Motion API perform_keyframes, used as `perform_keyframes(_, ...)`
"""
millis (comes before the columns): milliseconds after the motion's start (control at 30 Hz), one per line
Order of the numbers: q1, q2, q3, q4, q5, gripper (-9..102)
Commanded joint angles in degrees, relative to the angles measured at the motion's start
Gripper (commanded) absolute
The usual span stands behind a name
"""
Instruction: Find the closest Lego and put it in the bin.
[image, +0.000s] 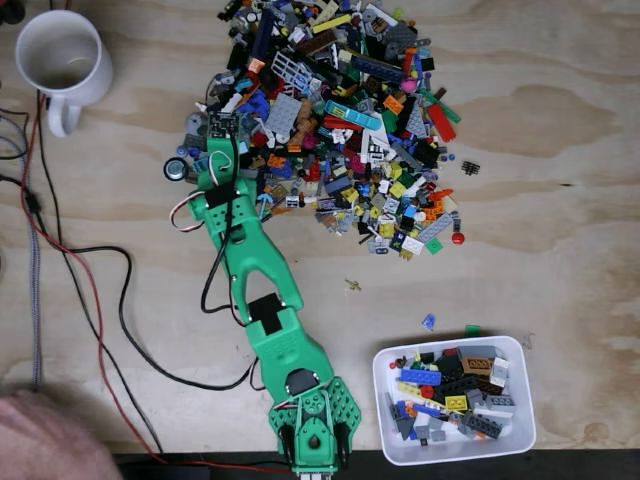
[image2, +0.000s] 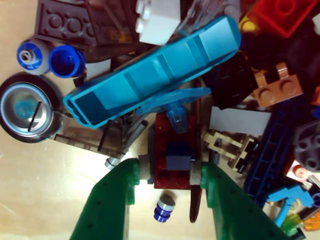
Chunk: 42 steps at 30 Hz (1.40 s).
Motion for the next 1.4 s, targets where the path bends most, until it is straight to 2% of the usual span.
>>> perform_keyframes(0, -0.4, 3.1, -3.8, 1.4, 1.2, 0)
perform_keyframes(433, 1.0, 12.4, -21.5, 26.2, 4.2, 1)
perform_keyframes(633, 8.8, 18.1, -29.6, 39.5, 6.4, 1)
perform_keyframes(800, 27.5, 28.5, -24.0, 43.1, 5.4, 3)
perform_keyframes(1100, 71.3, 51.4, 4.6, 39.1, -6.9, 2)
perform_keyframes(1367, 95.1, 65.0, 26.5, 31.6, -15.6, 2)
